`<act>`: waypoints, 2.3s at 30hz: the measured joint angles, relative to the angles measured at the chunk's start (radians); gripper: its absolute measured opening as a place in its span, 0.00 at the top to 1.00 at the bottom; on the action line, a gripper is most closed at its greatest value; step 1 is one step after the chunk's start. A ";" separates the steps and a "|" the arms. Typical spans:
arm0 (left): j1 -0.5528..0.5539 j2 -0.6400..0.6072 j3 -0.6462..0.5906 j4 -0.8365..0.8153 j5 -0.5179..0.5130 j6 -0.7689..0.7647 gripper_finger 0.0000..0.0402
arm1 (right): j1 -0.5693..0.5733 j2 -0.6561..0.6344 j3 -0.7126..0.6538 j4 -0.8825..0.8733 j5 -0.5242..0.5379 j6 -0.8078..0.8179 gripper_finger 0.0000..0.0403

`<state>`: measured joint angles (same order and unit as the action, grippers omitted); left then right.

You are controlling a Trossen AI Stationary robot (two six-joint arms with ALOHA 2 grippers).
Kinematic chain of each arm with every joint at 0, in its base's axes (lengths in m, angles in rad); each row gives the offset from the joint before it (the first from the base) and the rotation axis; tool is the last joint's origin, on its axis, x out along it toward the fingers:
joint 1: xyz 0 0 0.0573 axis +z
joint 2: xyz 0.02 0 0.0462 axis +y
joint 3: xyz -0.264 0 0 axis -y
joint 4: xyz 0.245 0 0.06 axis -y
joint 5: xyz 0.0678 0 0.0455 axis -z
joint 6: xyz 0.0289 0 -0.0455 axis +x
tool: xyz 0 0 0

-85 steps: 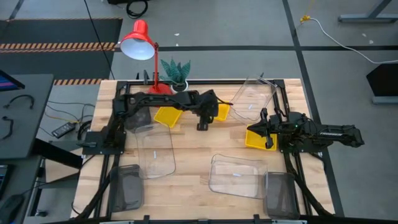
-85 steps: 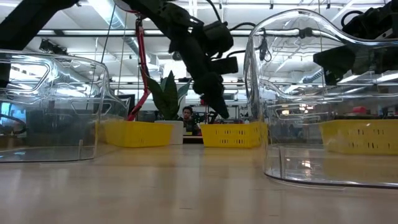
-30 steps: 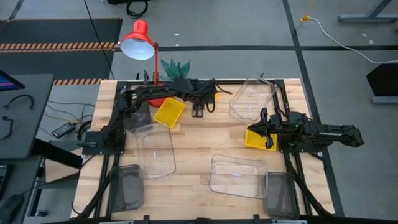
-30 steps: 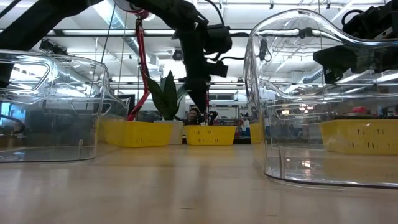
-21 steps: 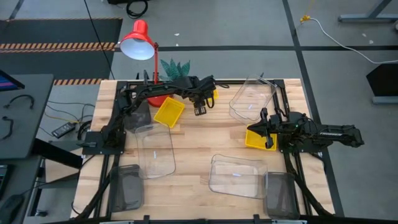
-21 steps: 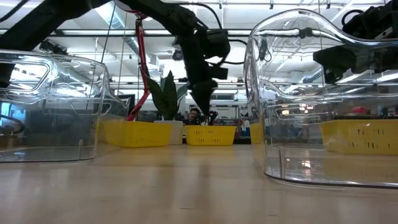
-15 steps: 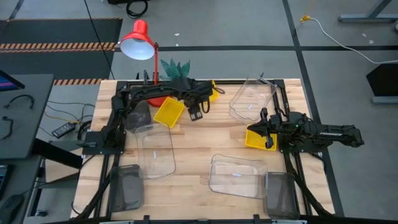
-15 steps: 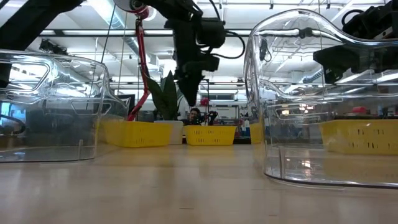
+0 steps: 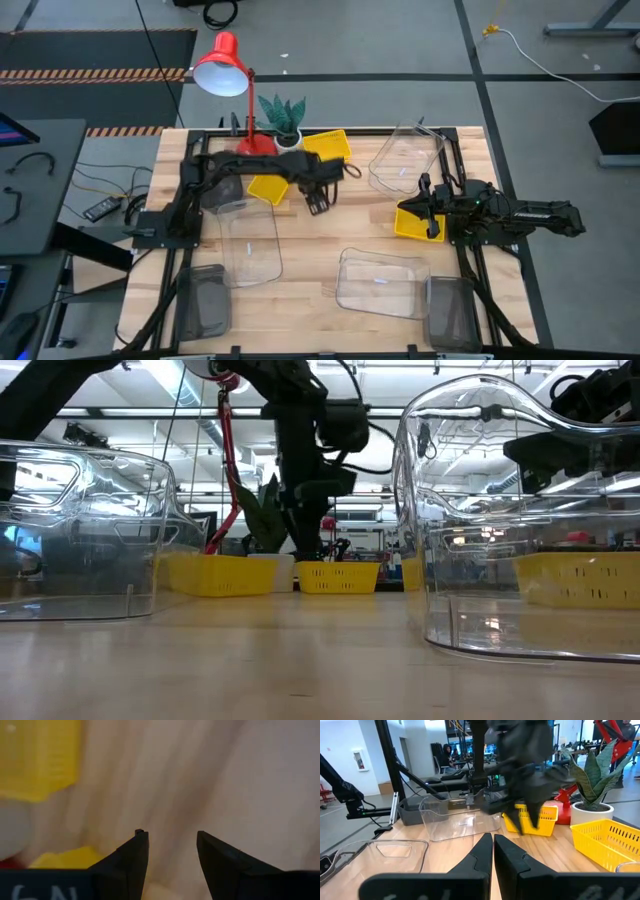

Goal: Stack baskets by color
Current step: Adjust the top transparent bin on the table

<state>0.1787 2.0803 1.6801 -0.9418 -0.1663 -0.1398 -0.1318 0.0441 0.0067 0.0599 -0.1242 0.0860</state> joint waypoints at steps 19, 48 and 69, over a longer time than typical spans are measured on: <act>0.035 0.056 -0.017 0.824 0.332 0.230 0.74 | 0.000 0.000 0.000 0.000 0.000 0.000 0.94; 0.118 0.111 -0.016 1.078 0.363 0.230 0.97 | 0.000 0.009 0.000 -0.001 0.000 0.000 0.94; 0.060 0.131 -0.018 0.980 0.275 0.439 0.55 | 0.000 0.009 0.000 -0.001 0.000 0.000 0.94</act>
<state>0.2389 2.2110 1.6619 0.0385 0.1082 0.2997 -0.1314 0.0532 0.0067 0.0594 -0.1242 0.0860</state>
